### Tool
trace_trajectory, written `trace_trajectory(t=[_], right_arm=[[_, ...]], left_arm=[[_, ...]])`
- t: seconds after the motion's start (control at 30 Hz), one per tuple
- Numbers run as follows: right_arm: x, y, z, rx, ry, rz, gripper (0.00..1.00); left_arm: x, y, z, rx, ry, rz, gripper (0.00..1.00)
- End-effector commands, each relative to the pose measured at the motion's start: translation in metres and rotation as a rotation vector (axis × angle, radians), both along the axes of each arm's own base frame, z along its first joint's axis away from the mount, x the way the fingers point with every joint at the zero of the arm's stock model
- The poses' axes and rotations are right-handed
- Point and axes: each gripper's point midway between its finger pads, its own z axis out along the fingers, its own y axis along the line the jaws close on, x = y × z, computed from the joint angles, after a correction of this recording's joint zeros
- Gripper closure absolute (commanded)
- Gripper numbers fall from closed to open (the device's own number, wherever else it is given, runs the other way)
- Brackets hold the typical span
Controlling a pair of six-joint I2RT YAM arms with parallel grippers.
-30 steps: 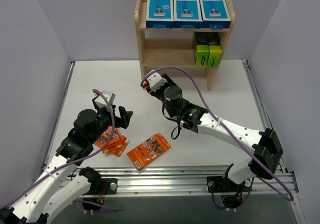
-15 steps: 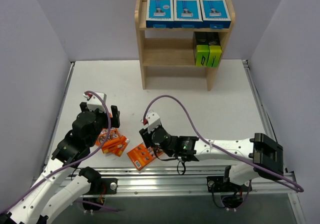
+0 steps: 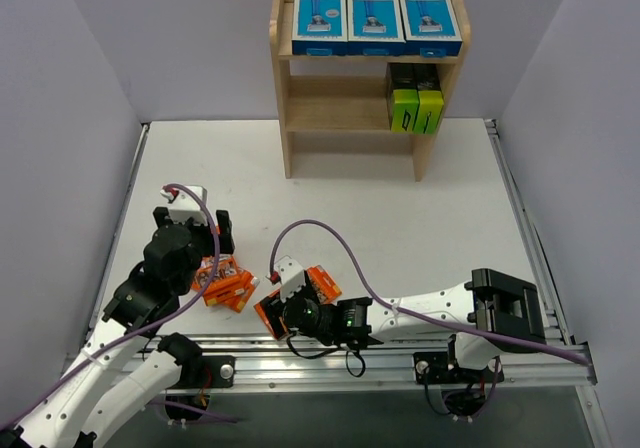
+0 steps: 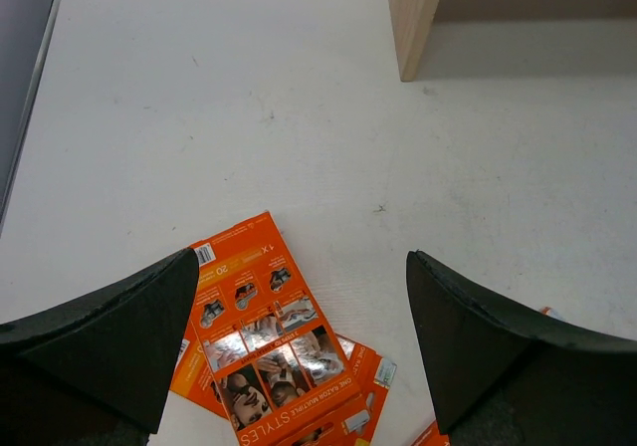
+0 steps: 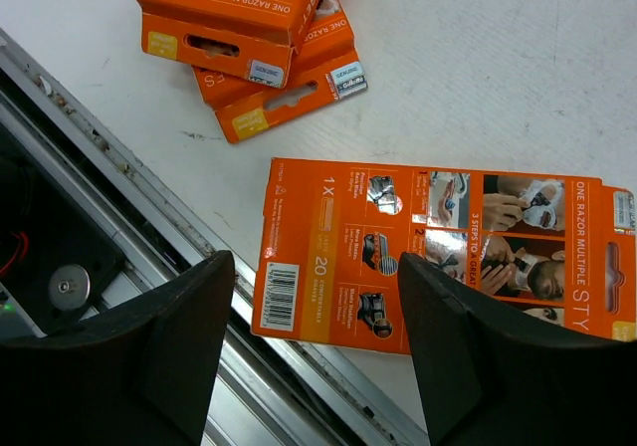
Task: Place and organize the shaving razors onto the shelf
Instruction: Grab a shaving razor with the right arm
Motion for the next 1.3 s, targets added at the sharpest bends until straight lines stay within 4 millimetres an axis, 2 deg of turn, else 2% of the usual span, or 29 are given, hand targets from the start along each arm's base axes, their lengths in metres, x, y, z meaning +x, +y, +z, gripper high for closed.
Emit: trace_trajectory(t=[0.0,0.1,0.17,0.27,0.4,0.53,0.57,0.63,0.67,0.73,0.77,0.87,1.07,1.27], right_arm=[[0.000,0.003,0.011,0.086,0.041,-0.052,0.37],[-0.002,0.015,0.016,0.117,0.052,-0.033,0.35],[-0.001,0.030,0.029,0.160,0.063,-0.007,0.34],[0.013,0.050,0.035,0.237,0.145,-0.020,0.34],[0.032,0.067,0.049,0.389,0.251,-0.050,0.34],[0.044,0.084,0.054,0.433,0.296,-0.045,0.35],[0.046,0.088,0.047,0.427,0.316,-0.043,0.35],[0.049,0.098,0.050,0.460,0.356,-0.030,0.35],[0.050,0.101,0.039,0.446,0.375,-0.036,0.34],[0.056,0.106,0.036,0.454,0.404,-0.050,0.34],[0.057,0.108,0.025,0.438,0.421,-0.060,0.34],[0.062,0.106,0.011,0.420,0.453,-0.103,0.34],[0.066,0.103,-0.010,0.392,0.472,-0.132,0.34],[0.070,0.114,-0.023,0.409,0.495,-0.125,0.36]], left_arm=[[-0.001,0.010,0.014,0.000,-0.044,0.036,0.06],[-0.004,0.013,0.020,-0.012,-0.059,0.041,0.06],[-0.007,0.017,0.025,-0.022,-0.078,0.050,0.06],[-0.011,0.024,0.032,-0.037,-0.110,0.070,0.06],[-0.018,0.029,0.038,-0.055,-0.131,0.074,0.06],[-0.023,0.029,0.043,-0.078,-0.160,0.062,0.06],[-0.023,0.028,0.044,-0.082,-0.163,0.056,0.06],[-0.022,0.023,0.044,-0.085,-0.157,0.029,0.06],[-0.022,0.021,0.044,-0.086,-0.155,0.018,0.06],[-0.022,0.018,0.043,-0.085,-0.147,0.006,0.06],[-0.023,0.018,0.043,-0.088,-0.145,0.002,0.06],[-0.024,0.018,0.043,-0.091,-0.146,-0.001,0.06],[-0.025,0.011,0.045,-0.101,-0.147,-0.040,0.06],[-0.027,0.004,0.046,-0.112,-0.145,-0.083,0.06]])
